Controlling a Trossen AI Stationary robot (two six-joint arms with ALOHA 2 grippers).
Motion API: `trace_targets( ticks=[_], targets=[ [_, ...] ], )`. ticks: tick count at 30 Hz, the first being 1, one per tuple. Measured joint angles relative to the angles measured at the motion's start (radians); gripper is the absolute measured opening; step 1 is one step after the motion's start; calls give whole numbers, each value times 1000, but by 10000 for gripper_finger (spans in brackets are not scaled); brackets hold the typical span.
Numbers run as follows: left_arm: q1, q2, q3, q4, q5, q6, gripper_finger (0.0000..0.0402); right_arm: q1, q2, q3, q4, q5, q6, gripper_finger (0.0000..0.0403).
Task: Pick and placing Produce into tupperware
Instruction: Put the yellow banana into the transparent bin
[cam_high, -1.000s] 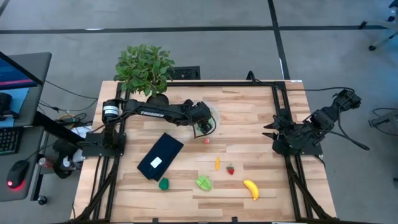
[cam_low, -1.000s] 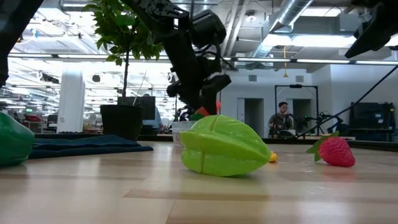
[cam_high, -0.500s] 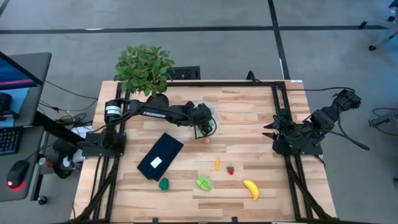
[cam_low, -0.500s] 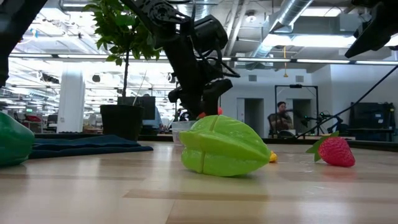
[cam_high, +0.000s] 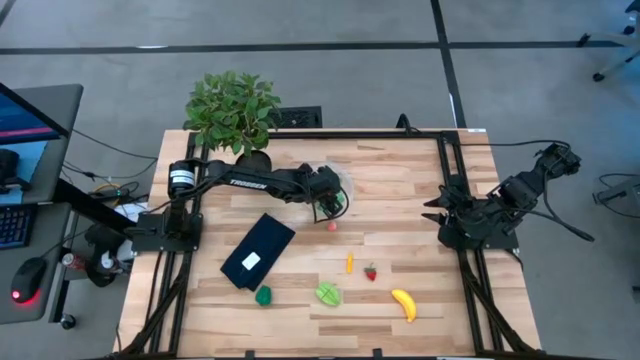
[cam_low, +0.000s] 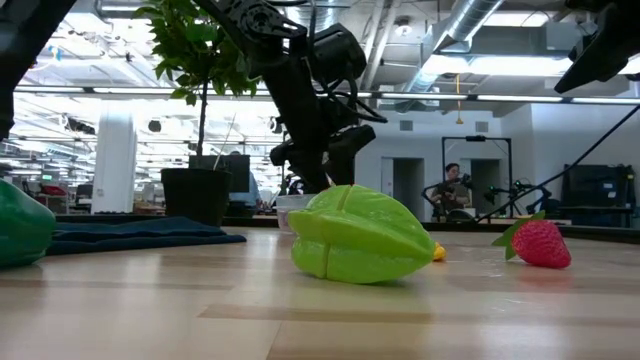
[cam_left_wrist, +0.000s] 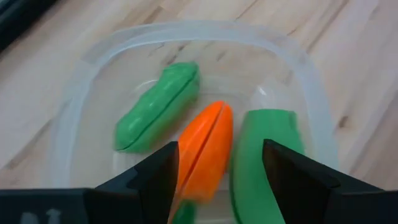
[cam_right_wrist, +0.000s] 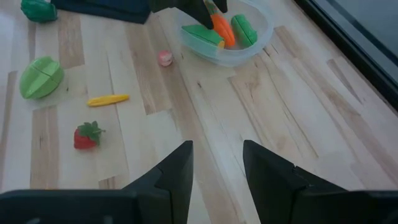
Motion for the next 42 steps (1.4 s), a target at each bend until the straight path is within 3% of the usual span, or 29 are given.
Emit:
trace_targets(
  ticks=[11,17,27,30,35,42],
  targets=[
    [-15,-92,0,75,226,7,229,0,0,0,-8,0,0,134],
    [-86,-200,0,36,264,78,229,0,0,0,-3,0,1,134],
    [-256,-286,0,-201,157,157,229,0,4,-10,118,-1,2,134],
    [-295,-300,-13,-306,115,157,229,0,7,-70,230,-14,2,134],
    [-353,-356,-98,-388,68,104,229,0,22,-203,466,-132,46,134],
    [-445,-590,-315,-360,-79,-53,229,0,149,-332,843,-209,118,134]
  ],
)
